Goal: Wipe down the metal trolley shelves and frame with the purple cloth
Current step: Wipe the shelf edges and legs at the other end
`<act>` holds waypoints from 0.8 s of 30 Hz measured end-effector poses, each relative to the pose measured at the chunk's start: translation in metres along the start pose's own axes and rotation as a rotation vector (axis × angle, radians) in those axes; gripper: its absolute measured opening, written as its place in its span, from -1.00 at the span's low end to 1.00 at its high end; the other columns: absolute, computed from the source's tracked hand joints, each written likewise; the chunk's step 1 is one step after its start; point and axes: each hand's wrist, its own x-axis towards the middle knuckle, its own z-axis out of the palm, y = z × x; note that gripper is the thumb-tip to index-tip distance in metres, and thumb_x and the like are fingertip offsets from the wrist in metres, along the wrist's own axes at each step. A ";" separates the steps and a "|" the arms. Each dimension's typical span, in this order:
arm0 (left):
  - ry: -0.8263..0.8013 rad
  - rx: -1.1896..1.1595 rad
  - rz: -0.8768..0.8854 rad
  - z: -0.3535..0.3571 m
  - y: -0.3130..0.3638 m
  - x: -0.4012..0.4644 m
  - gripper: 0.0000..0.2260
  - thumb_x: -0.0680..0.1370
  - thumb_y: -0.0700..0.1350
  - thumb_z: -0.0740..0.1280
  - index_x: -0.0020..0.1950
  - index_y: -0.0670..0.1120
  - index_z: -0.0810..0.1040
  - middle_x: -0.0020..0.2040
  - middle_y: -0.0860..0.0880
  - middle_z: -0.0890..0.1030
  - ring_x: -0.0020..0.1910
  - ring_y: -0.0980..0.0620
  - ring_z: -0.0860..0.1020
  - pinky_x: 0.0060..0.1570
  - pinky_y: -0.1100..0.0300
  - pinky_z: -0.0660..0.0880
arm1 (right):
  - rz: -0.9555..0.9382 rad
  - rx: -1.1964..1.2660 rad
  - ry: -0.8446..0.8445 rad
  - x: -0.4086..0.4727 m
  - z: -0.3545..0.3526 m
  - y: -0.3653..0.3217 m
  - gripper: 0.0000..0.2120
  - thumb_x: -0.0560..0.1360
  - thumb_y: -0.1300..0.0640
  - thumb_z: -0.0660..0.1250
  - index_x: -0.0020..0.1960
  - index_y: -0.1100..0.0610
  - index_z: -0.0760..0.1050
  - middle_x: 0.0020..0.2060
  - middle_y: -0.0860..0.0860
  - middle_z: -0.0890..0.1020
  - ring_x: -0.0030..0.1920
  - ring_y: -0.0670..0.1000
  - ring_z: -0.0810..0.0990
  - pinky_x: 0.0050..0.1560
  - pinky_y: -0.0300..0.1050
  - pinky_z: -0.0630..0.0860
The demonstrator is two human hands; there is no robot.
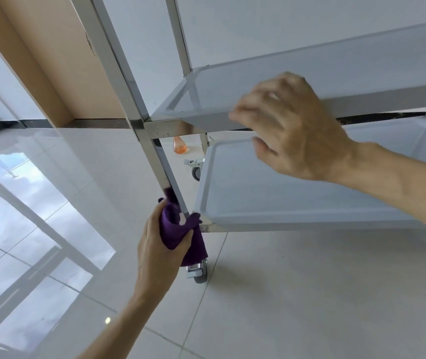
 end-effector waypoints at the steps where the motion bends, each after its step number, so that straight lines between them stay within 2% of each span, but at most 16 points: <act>1: -0.028 0.014 0.054 -0.002 0.003 -0.003 -0.34 0.38 -0.11 0.54 0.35 0.26 0.33 0.18 0.31 0.51 0.11 0.37 0.46 -0.02 0.45 0.43 | -0.068 0.052 0.038 -0.008 0.000 -0.006 -0.72 0.48 0.30 0.23 0.13 0.23 0.59 0.12 0.16 0.62 0.11 0.28 0.56 0.24 0.24 0.38; 3: -0.109 0.040 0.146 -0.001 0.009 -0.005 -0.34 0.39 -0.17 0.53 0.38 0.21 0.34 0.18 0.33 0.48 0.13 0.42 0.44 -0.04 0.57 0.37 | -0.181 0.134 -0.007 -0.025 0.003 -0.017 -0.79 0.48 0.31 0.24 0.03 0.21 0.61 0.04 0.14 0.63 0.06 0.26 0.59 0.29 0.24 0.39; 5: -0.192 0.054 0.213 0.007 0.016 -0.002 -0.32 0.39 -0.23 0.52 0.40 0.17 0.35 0.17 0.28 0.49 0.13 0.41 0.43 0.00 0.60 0.31 | -0.220 0.154 -0.149 -0.046 0.011 -0.022 -0.81 0.48 0.29 0.26 0.01 0.20 0.61 0.00 0.12 0.63 0.01 0.22 0.59 0.28 0.19 0.43; 7: -0.246 0.089 0.262 0.018 0.020 0.008 -0.33 0.38 -0.23 0.51 0.41 0.12 0.36 0.15 0.19 0.50 0.11 0.41 0.43 0.04 0.60 0.28 | -0.129 0.163 -0.391 -0.068 0.025 -0.021 -0.79 0.49 0.21 0.30 0.09 0.17 0.60 0.04 0.09 0.62 0.04 0.18 0.58 0.25 0.11 0.44; 8: -0.270 0.120 0.282 0.024 0.022 0.014 -0.34 0.39 -0.22 0.52 0.42 0.08 0.36 0.15 0.14 0.50 0.10 0.39 0.42 0.05 0.61 0.26 | -0.021 0.181 -0.567 -0.078 0.031 -0.020 -0.72 0.53 0.09 0.29 0.20 0.12 0.56 0.13 0.05 0.59 0.12 0.14 0.55 0.28 0.06 0.39; 10: -0.342 0.212 0.320 0.033 0.022 0.030 -0.32 0.40 -0.19 0.53 0.46 -0.02 0.33 0.20 0.04 0.50 0.11 0.28 0.42 0.12 0.57 0.24 | 0.253 0.238 -0.943 -0.102 0.041 -0.015 -0.51 0.57 -0.18 0.17 0.44 -0.01 0.34 0.37 -0.04 0.43 0.35 0.05 0.38 0.38 0.01 0.25; 11: -0.396 0.279 0.337 0.037 0.019 0.038 -0.28 0.40 -0.18 0.53 0.49 -0.08 0.30 0.25 -0.03 0.49 0.18 0.15 0.42 0.19 0.51 0.24 | 0.349 0.274 -1.098 -0.116 0.047 -0.013 -0.40 0.55 -0.28 0.13 0.51 -0.07 0.21 0.48 -0.07 0.30 0.45 0.04 0.26 0.43 0.03 0.18; 13: -0.514 0.427 0.353 0.043 0.011 0.048 -0.20 0.41 -0.17 0.54 0.55 -0.17 0.20 0.38 -0.12 0.42 0.34 -0.04 0.38 0.29 0.30 0.27 | 0.430 0.331 -1.297 -0.146 0.055 -0.014 -0.23 0.50 -0.38 0.14 0.58 -0.15 -0.07 0.59 -0.11 -0.01 0.57 0.01 -0.02 0.52 0.13 0.01; 14: -0.562 0.478 0.355 0.046 0.007 0.050 -0.17 0.41 -0.18 0.54 0.55 -0.19 0.16 0.41 -0.14 0.39 0.38 -0.08 0.35 0.31 0.26 0.25 | 0.445 0.353 -1.323 -0.158 0.057 -0.015 -0.16 0.48 -0.38 0.18 0.59 -0.17 -0.18 0.59 -0.14 -0.14 0.58 -0.01 -0.15 0.53 0.16 -0.07; 16: -0.604 0.507 0.358 0.054 0.001 0.052 -0.18 0.39 -0.20 0.53 0.55 -0.23 0.17 0.40 -0.15 0.39 0.41 -0.11 0.32 0.33 0.24 0.21 | 0.457 0.382 -1.275 -0.174 0.058 -0.016 -0.08 0.47 -0.31 0.26 0.57 -0.16 -0.28 0.57 -0.16 -0.24 0.57 -0.05 -0.25 0.52 0.15 -0.15; 19: -0.579 0.517 0.383 0.069 0.000 0.052 -0.24 0.37 -0.24 0.52 0.50 -0.24 0.25 0.34 -0.13 0.45 0.40 -0.12 0.34 0.36 0.13 0.27 | 0.497 0.437 -1.207 -0.180 0.060 -0.017 -0.03 0.45 -0.19 0.32 0.58 -0.07 -0.28 0.58 -0.16 -0.21 0.57 -0.10 -0.25 0.53 0.12 -0.18; 24: -0.568 0.566 0.565 0.119 0.031 0.033 -0.32 0.35 -0.27 0.47 0.44 -0.22 0.32 0.32 -0.10 0.46 0.39 -0.11 0.34 0.40 0.03 0.26 | 0.539 0.461 -1.179 -0.183 0.062 -0.024 -0.03 0.43 -0.09 0.33 0.60 -0.03 -0.25 0.57 -0.16 -0.23 0.56 -0.09 -0.29 0.53 0.14 -0.26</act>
